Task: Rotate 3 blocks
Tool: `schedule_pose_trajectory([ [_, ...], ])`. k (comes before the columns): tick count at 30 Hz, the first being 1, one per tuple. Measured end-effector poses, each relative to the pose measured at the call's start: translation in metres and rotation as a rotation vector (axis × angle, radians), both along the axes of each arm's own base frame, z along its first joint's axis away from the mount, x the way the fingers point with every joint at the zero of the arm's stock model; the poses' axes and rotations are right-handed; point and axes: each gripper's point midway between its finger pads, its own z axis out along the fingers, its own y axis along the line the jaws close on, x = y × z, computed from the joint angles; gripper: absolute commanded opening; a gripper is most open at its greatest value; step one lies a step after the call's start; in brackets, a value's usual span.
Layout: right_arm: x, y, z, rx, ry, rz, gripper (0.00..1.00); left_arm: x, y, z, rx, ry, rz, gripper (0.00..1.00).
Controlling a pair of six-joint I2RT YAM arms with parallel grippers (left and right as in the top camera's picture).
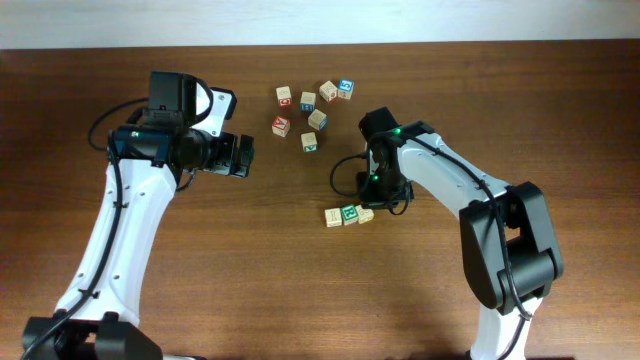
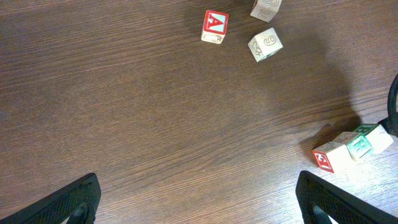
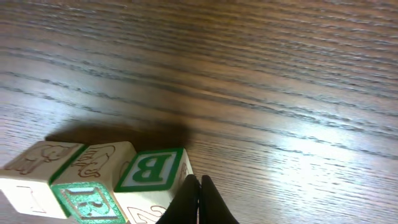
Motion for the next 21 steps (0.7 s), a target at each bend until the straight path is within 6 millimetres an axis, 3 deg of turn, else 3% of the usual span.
schedule_pose_trajectory([
  [10,-0.01,0.012,0.003,0.066,0.057,-0.031,0.05,0.0,0.0,0.0,0.0,0.0,0.0,0.99],
  [16,-0.021,0.035,0.004,0.085,0.056,0.029,0.05,0.0,0.0,0.0,0.0,0.0,0.0,0.99],
  [17,-0.022,0.039,0.004,0.087,0.054,0.035,0.14,0.0,0.0,0.0,0.0,0.0,0.0,0.99],
  [21,-0.02,0.039,0.007,0.093,0.058,0.028,0.17,0.0,0.0,0.0,0.0,0.0,0.0,0.99],
])
